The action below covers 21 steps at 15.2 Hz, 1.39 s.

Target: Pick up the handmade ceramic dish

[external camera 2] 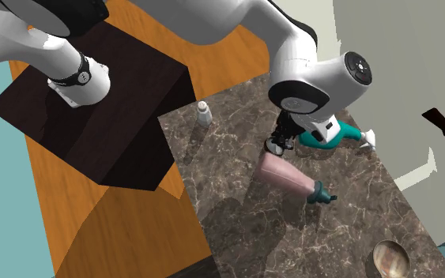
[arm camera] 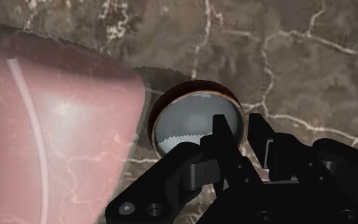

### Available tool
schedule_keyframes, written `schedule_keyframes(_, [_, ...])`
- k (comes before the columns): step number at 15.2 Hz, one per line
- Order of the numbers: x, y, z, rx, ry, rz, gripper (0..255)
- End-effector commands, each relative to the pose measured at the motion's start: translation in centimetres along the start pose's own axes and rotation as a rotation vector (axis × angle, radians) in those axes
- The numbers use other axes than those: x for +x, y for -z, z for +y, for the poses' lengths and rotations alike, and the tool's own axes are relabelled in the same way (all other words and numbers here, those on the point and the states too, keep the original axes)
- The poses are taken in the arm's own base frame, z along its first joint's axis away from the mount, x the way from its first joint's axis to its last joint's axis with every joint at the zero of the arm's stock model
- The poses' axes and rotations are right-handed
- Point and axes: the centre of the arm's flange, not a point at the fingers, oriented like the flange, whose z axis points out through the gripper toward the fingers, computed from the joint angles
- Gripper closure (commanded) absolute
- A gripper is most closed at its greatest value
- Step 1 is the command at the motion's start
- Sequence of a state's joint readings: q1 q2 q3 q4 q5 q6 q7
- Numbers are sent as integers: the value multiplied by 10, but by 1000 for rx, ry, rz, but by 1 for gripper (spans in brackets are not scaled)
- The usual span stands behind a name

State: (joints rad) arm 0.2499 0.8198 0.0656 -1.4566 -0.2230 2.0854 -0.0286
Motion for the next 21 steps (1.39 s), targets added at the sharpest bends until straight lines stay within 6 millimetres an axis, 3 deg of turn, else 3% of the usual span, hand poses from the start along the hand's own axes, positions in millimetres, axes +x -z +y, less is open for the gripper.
schedule_keyframes(1, [-1, -4, 2, -1, -2, -8, 255])
schedule_keyframes(4, [0, -3, -2, -1, -2, -8, 255])
schedule_keyframes(19, [-16, 74, 7, -1, -2, -8, 255])
schedule_keyframes(21, [-16, 75, 7, -1, -2, -8, 255])
